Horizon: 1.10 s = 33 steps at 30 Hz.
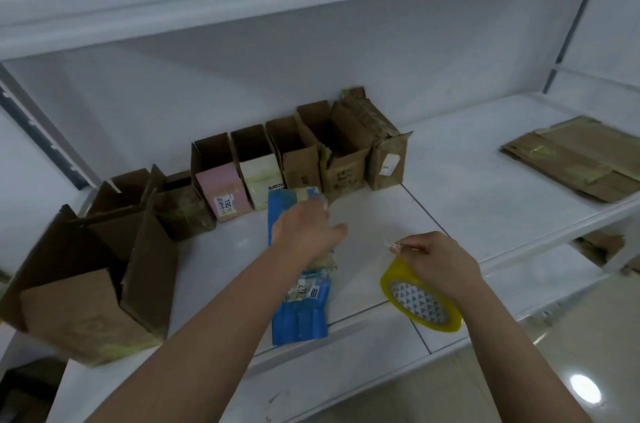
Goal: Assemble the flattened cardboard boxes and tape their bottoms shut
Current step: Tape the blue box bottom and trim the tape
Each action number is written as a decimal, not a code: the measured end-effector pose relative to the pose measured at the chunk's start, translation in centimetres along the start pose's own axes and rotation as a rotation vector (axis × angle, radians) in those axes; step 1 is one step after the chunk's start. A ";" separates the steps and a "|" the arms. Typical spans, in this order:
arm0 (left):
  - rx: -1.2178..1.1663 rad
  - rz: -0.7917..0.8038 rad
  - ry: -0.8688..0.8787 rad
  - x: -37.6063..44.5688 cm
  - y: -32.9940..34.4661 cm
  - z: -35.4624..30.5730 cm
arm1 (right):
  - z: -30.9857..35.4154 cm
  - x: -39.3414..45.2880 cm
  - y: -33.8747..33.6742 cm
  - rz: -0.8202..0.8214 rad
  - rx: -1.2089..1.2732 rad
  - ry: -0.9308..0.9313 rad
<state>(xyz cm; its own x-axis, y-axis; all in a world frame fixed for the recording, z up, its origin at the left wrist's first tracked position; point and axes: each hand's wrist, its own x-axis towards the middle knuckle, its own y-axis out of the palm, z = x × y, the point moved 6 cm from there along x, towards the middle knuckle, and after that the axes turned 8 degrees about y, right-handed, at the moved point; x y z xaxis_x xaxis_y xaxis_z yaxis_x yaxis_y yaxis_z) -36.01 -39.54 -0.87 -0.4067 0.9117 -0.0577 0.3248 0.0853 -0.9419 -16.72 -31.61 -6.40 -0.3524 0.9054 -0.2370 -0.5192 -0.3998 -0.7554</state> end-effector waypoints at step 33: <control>0.273 0.144 0.178 -1.4 0.6 1.7 | 4.0 -1.5 -0.5 0.010 0.116 -0.062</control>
<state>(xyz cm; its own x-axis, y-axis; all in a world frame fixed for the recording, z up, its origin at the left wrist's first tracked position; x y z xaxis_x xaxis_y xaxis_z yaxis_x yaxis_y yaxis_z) -36.66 -41.48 -1.93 -0.2103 0.9644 -0.1602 0.1175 -0.1377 -0.9835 -19.05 -33.33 -3.25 -0.4039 0.8919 -0.2034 -0.6005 -0.4262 -0.6766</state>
